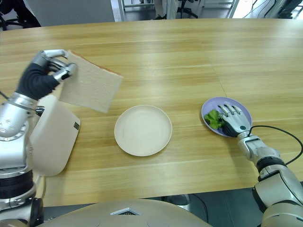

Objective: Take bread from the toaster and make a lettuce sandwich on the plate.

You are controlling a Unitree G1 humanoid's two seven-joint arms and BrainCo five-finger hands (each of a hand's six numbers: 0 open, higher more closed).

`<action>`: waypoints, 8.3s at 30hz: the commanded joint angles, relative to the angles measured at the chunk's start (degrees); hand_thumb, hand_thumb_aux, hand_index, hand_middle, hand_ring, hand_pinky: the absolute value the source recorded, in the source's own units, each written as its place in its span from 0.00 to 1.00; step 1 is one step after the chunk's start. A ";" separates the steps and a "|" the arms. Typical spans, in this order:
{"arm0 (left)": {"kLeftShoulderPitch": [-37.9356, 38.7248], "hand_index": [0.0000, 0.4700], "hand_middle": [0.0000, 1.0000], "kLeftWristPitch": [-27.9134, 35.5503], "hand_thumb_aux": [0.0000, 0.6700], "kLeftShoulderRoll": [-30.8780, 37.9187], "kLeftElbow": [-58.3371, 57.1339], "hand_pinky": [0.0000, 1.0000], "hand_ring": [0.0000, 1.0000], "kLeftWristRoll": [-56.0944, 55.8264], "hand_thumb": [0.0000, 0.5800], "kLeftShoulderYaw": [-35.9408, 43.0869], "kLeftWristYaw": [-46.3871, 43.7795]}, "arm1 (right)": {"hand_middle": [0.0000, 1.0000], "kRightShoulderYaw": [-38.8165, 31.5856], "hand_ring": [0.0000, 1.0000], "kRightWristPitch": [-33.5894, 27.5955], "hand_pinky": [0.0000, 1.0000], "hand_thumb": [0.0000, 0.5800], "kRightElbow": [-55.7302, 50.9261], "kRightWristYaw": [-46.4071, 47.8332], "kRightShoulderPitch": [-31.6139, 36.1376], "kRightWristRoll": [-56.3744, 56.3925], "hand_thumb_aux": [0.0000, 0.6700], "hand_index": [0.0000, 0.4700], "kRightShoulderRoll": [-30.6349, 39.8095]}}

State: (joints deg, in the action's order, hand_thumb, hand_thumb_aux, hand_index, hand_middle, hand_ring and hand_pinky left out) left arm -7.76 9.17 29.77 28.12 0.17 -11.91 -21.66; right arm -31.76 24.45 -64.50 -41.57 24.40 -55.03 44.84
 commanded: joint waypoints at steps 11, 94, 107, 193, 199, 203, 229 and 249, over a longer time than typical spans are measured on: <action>-2.27 0.98 1.00 -8.59 1.00 -12.68 -28.81 1.00 1.00 0.91 1.00 13.89 1.24 | 0.00 2.81 0.00 -0.69 0.00 1.00 11.74 -4.07 -1.90 1.77 1.00 0.98 4.66; 37.84 0.00 0.00 -0.58 0.00 22.26 -0.72 0.00 0.00 30.02 0.00 -26.42 -18.94 | 0.00 -7.99 0.00 1.86 0.00 0.22 38.20 8.52 -0.03 -9.79 0.12 0.12 -13.57; 36.34 0.98 0.00 -0.87 1.00 21.44 -0.63 0.00 0.00 28.75 1.00 -23.92 -19.47 | 0.00 -5.09 0.00 0.26 0.00 0.00 46.91 11.00 -1.00 -9.63 0.00 0.00 -11.58; -6.64 0.98 1.00 -1.94 1.00 -19.88 -44.40 1.00 1.00 1.08 1.00 26.36 -6.20 | 0.00 25.23 0.00 -5.20 0.00 0.00 66.06 -1.13 -12.64 -6.75 0.00 0.00 -5.24; -6.97 0.98 1.00 -3.47 1.00 -17.74 -46.58 1.00 1.00 5.34 1.00 28.67 -5.45 | 0.00 25.23 0.00 -4.80 0.00 0.00 66.04 -1.10 -12.88 -6.36 0.00 0.00 -5.58; -7.10 0.01 0.00 -4.83 0.01 -16.84 -46.73 0.00 0.00 8.99 0.02 30.36 -3.74 | 0.00 25.03 0.00 -4.46 0.00 0.00 65.61 -0.76 -12.72 -6.18 0.00 0.00 -5.78; 2.56 0.00 0.00 -3.91 0.00 3.17 -2.96 0.00 0.00 12.31 0.00 11.76 -3.97 | 0.00 20.72 0.00 9.02 0.00 0.00 57.83 38.63 -17.47 24.51 0.00 0.00 4.62; 26.41 0.98 1.00 -15.89 1.00 20.58 -6.52 1.00 1.00 4.30 1.00 9.36 -27.20 | 1.00 19.87 1.00 -1.21 1.00 1.00 65.57 77.38 -30.22 47.67 1.00 0.98 8.63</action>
State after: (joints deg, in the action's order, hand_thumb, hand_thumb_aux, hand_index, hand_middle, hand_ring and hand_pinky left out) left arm 19.92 -6.72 50.47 23.62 3.03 -5.40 -47.90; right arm -10.06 24.74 0.96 32.85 -5.17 -7.54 54.13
